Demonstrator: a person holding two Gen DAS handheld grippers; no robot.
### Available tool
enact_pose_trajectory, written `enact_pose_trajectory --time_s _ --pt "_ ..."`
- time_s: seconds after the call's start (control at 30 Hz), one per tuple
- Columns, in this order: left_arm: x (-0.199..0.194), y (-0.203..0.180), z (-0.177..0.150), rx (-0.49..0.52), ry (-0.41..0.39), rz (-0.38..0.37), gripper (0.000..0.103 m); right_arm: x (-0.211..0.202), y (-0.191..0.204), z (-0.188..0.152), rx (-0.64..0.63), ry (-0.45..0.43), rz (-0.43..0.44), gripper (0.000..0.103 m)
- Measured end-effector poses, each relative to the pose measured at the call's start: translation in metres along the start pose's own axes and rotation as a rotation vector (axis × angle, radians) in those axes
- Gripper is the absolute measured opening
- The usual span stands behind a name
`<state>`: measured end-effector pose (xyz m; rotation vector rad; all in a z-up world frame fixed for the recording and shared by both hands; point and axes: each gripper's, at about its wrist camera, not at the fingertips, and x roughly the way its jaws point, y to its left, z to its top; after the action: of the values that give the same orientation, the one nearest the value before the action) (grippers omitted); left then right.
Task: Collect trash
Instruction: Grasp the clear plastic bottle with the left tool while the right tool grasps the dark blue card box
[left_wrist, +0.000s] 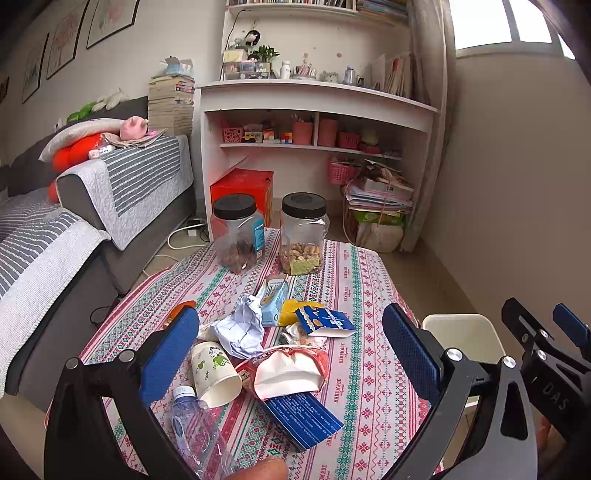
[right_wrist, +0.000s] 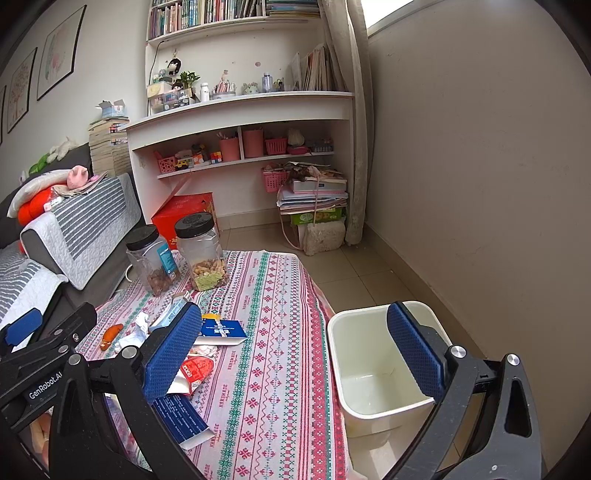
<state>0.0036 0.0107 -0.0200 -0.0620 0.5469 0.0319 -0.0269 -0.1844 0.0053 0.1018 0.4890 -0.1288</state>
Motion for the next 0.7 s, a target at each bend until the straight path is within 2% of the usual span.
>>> enact_pose_trajectory --time_s 0.23,0.3,0.37,0.43,0.47,0.5,0.53,0.6,0.67,0.7 --pt "0.001 0.003 -0.003 0.0 0.01 0.005 0.097 0.002 0.002 -0.011 0.001 0.017 0.003 0.096" --pt "0.003 0.006 -0.006 0.003 0.037 0.027 0.097 0.018 0.01 -0.028 -0.003 0.066 0.014 0.096" --pt "0.01 0.014 -0.01 0.007 0.091 0.072 0.097 0.036 0.02 -0.041 -0.022 0.158 0.032 0.096" --pt "0.023 0.028 -0.018 -0.005 0.185 0.118 0.097 0.05 0.031 -0.051 -0.029 0.22 0.049 0.096" --pt "0.03 0.037 -0.021 -0.02 0.241 0.134 0.097 0.06 0.039 -0.061 -0.042 0.286 0.074 0.096" --pt "0.041 0.05 -0.028 -0.043 0.325 0.147 0.097 0.071 0.049 -0.073 -0.06 0.355 0.102 0.096" --pt "0.052 0.063 -0.035 -0.07 0.41 0.15 0.097 0.073 0.05 -0.072 -0.065 0.369 0.108 0.096" --pt "0.078 0.092 -0.055 -0.151 0.599 0.125 0.097 0.085 0.071 -0.089 -0.122 0.452 0.142 0.096" --pt "0.101 0.123 -0.085 -0.277 0.783 0.074 0.097 0.087 0.08 -0.081 -0.179 0.501 0.153 0.096" --pt "0.108 0.132 -0.095 -0.321 0.831 0.064 0.097 0.091 0.085 -0.077 -0.215 0.524 0.153 0.096"
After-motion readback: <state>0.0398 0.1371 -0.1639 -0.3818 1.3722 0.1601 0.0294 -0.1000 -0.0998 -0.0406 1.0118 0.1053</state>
